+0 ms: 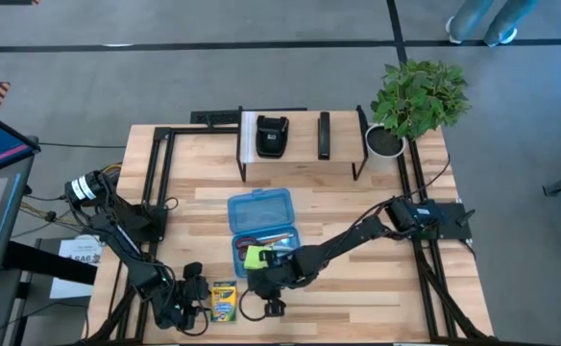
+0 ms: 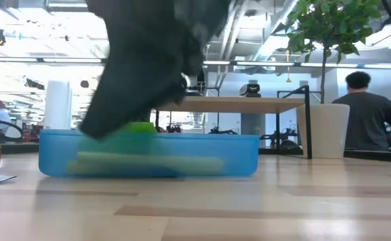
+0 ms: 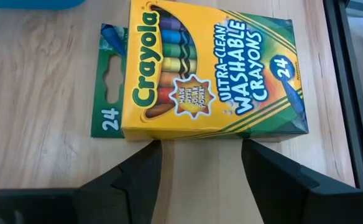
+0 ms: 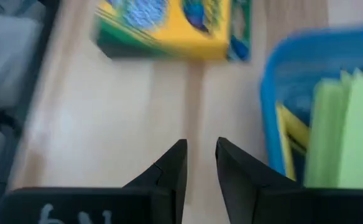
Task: Pack school essentials
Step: Put the crayon box into the blue supply box
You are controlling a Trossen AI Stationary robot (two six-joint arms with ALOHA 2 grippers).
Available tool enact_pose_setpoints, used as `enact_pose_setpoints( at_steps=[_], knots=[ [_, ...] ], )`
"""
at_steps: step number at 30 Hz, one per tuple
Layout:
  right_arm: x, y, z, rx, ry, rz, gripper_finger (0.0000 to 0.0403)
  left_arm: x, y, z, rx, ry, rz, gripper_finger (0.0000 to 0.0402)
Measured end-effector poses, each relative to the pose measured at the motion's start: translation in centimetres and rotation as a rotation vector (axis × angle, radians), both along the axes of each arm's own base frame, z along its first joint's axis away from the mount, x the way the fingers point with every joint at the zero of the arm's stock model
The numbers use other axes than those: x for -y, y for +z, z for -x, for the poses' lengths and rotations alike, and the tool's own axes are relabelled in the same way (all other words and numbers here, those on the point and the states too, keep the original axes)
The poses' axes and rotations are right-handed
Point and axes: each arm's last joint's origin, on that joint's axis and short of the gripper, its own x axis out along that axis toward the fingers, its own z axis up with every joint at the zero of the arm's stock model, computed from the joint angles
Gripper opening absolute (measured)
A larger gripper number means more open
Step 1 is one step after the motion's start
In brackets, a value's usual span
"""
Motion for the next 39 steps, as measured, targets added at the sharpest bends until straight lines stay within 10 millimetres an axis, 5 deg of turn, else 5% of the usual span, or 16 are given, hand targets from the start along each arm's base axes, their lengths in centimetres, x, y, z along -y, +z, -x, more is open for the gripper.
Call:
enact_pose_setpoints(
  at_steps=[14, 19, 39],
  knots=[
    [-3.2, 6.4, 1.5, 0.259, 0.163, -0.017, 0.0108, 0.0, 0.0, 0.0, -0.001, 0.003, 0.004, 0.0208],
    [-4.4, 6.7, 1.8, 0.319, 0.213, -0.017, 0.0108, 0.0, 0.0, 0.0, 0.000, 0.002, 0.005, 0.0208],
    [-3.9, 6.7, 1.5, 0.307, 0.184, -0.029, 0.0108, 0.0, 0.0, 0.0, 0.008, -0.007, -0.007, 0.0208]
  ],
)
